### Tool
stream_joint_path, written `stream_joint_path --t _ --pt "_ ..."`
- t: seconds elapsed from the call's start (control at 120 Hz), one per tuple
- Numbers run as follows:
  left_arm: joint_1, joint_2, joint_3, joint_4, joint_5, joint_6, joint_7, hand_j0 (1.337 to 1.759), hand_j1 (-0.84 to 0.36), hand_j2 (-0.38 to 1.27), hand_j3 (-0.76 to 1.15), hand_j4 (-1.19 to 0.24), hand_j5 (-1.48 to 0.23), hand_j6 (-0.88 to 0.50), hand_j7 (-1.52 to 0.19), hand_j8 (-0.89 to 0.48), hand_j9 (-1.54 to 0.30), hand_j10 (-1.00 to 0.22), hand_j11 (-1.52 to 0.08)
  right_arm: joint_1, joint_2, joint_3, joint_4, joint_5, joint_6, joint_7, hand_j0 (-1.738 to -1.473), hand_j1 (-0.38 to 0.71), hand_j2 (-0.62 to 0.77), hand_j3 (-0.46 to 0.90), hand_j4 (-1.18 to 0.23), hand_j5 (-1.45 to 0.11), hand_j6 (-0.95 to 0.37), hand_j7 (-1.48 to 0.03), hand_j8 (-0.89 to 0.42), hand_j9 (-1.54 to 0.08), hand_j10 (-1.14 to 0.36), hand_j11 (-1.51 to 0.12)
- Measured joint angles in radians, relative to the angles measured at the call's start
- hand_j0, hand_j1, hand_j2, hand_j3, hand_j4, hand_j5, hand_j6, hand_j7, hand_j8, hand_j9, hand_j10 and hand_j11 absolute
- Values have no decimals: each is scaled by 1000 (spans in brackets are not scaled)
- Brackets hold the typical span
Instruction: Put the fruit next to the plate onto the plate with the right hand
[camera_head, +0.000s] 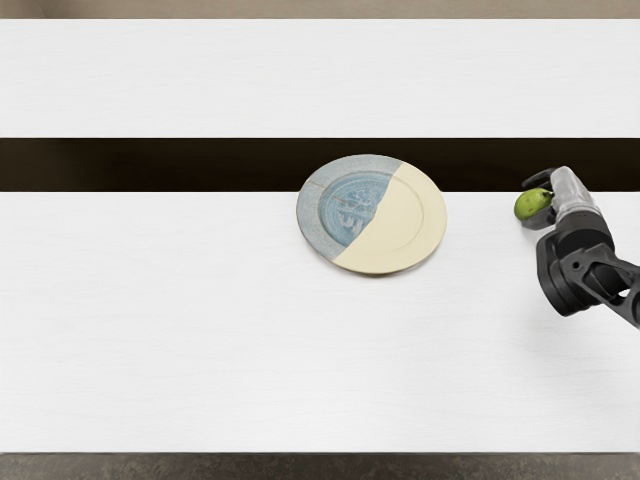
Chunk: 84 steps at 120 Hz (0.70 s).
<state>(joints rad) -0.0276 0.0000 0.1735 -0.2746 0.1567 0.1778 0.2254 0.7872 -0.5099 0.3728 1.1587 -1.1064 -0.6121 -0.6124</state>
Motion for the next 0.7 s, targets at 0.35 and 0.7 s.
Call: stream_joint_path --t 0.35,0.7 --pt "0 0 0 0 0 0 0 1658 324 4 0 -21 -27 -21 -27 -21 -27 -21 -27 6 2 -1 -1 27 1 0 -1649 296 142 -1 -685 -829 -385 -864 -363 -854 -678 -853" --pt "0 0 0 0 0 0 0 1658 324 4 0 -21 -27 -21 -27 -21 -27 -21 -27 115 -4 2 0 179 122 1 -1654 288 322 1 -738 -1002 -423 -977 -367 -1002 -706 -1002"
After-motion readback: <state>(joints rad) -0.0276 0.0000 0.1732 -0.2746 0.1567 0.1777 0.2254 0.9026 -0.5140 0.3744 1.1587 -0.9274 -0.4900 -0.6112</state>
